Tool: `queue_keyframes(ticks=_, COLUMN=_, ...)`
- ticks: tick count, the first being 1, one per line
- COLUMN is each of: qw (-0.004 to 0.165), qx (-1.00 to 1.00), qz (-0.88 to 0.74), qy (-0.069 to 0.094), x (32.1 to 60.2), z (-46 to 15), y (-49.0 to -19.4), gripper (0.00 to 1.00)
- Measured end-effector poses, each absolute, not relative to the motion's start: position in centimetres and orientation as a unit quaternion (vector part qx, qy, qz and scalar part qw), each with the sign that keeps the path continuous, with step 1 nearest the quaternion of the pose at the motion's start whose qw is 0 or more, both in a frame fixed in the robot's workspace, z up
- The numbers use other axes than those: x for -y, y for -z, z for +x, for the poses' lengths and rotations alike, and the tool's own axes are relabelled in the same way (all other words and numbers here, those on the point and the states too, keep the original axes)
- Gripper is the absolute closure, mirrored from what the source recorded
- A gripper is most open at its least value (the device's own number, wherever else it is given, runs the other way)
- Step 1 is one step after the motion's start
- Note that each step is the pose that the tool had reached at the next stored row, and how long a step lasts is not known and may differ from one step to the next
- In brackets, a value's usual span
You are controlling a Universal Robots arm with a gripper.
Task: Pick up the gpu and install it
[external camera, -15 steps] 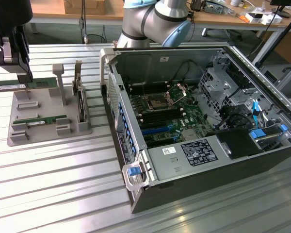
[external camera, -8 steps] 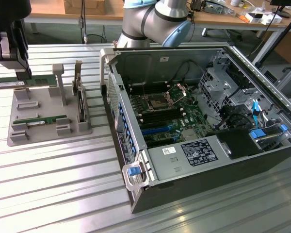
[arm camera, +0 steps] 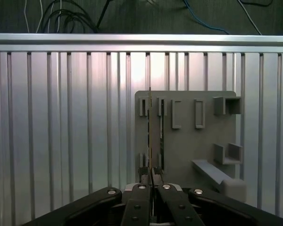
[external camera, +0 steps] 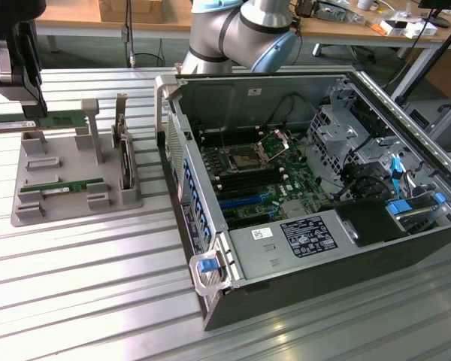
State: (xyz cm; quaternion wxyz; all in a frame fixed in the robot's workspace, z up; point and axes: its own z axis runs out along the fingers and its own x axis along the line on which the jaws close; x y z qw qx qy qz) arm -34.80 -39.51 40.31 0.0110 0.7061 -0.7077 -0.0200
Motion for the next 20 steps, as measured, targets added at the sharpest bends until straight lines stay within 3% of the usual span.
queue_keyframes(ticks=20, qw=0.011, qx=0.708, qz=0.706, qy=0.02, x=39.5, z=-34.8, y=-44.0, gripper=0.88)
